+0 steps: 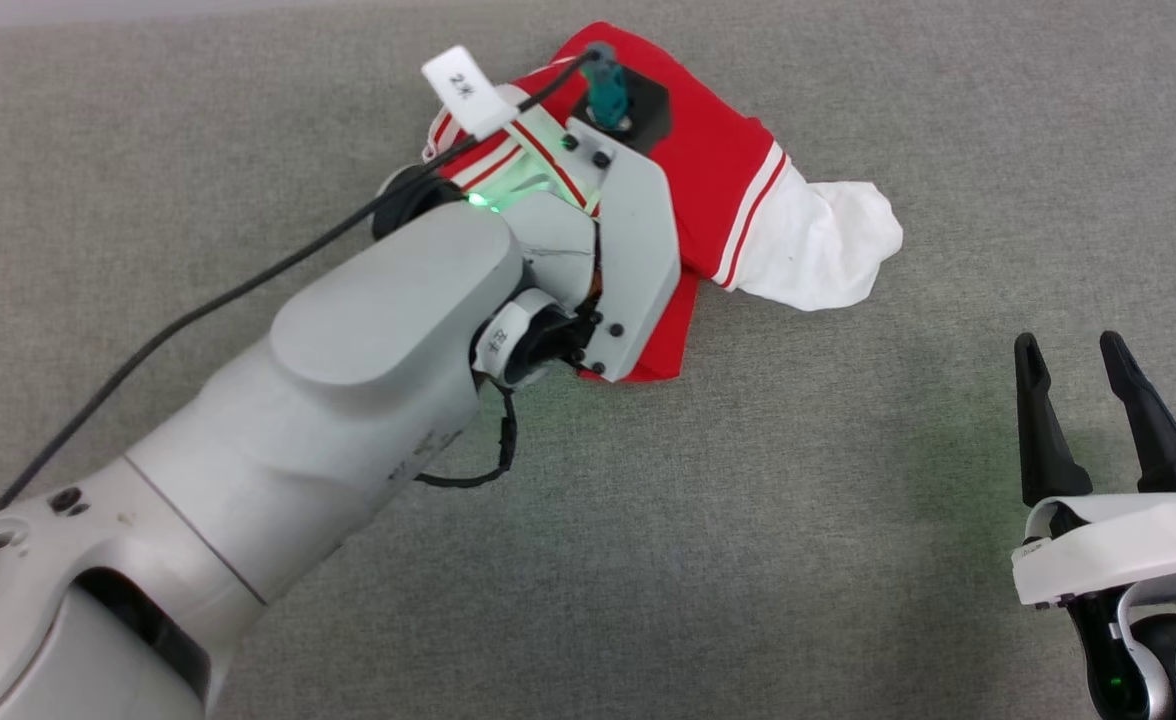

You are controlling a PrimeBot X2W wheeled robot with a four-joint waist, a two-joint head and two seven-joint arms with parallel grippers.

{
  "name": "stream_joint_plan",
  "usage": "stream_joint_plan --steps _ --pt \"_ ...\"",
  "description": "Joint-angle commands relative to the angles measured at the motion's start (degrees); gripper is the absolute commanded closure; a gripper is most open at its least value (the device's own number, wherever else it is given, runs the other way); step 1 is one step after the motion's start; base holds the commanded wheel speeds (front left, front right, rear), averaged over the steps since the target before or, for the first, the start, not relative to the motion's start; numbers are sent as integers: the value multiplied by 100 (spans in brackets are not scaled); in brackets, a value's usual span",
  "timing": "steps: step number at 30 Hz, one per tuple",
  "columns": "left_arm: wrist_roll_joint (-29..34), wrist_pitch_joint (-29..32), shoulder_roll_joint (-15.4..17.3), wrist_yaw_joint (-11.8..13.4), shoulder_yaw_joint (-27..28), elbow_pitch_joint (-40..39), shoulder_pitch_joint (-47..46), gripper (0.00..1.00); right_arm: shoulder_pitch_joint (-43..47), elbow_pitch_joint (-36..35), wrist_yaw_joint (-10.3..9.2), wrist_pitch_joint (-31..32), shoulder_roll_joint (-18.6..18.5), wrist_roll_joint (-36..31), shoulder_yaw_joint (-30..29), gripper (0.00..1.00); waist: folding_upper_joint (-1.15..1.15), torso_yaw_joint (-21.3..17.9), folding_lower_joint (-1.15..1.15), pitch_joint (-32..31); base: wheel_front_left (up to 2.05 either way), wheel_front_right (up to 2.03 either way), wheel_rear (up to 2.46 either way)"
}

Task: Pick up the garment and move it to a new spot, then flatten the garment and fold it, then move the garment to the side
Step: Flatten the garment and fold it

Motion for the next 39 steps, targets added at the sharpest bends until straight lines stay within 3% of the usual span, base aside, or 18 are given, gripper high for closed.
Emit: stream_joint_plan --steps 1,3,5,9,10,22,33,39 --pt "24 -28 7 29 3 40 -33 4 -55 6 -6 -16 10 4 20 0 0 1 0 6 0 0 0" --pt "70 -84 -9 46 -8 131 -32 24 -65 8 -6 -23 12 16 32 0 0 0 0 21 0 0 0" --pt "165 -126 25 23 -84 226 -61 53 -78 7 -6 -30 13 15 39 0 0 -1 0 32 0 0 0" --pt "216 -196 44 -62 -141 378 -42 83 -79 7 -6 -32 15 -3 24 0 0 10 0 28 0 0 0" --pt "232 -212 37 -80 -142 402 -49 100 -72 8 -6 -30 16 -12 12 0 0 20 0 21 0 0 0" --pt "-521 -211 -30 -370 339 197 256 100 125 -115 -6 161 -21 -124 -148 0 0 338 0 -334 0 0 0" --pt "-1724 -316 483 -180 1404 -771 807 100 352 -399 -6 475 -109 -144 -221 0 0 749 0 -644 0 0 0" --pt "-1984 -359 756 -184 1535 -876 1296 99 357 -550 -6 620 -174 -124 -215 0 0 852 0 -573 0 0 0"
